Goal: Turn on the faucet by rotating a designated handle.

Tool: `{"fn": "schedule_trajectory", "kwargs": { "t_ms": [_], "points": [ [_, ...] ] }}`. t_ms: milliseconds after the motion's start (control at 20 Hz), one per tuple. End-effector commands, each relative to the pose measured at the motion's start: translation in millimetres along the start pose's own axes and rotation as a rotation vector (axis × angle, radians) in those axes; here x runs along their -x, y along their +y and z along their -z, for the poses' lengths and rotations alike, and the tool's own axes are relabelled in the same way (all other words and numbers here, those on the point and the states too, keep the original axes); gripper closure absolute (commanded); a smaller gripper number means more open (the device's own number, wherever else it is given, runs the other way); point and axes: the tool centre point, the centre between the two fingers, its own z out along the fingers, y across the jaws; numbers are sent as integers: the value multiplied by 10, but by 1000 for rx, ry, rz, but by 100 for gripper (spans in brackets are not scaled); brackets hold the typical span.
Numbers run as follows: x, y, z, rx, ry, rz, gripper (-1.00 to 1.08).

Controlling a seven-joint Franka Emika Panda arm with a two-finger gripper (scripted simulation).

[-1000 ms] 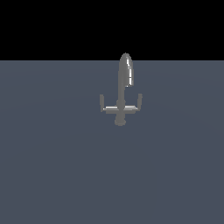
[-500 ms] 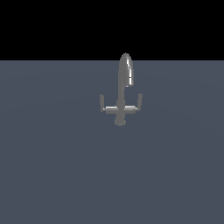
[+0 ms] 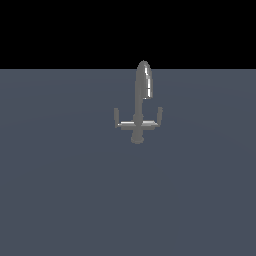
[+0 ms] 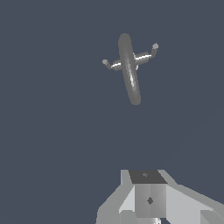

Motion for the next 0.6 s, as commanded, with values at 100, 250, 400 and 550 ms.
{"fn": "schedule_trajectory", "kwargs": {
  "t_ms": [100, 250, 400, 550],
  "points": [
    [-284, 132, -93, -80, -36, -37, 108],
    [-462, 216, -165, -133, -60, -60, 108],
    [-632, 299, -244, -185, -84, -82, 108],
    [-796, 379, -330, -236, -108, -104, 108]
  ]
}}
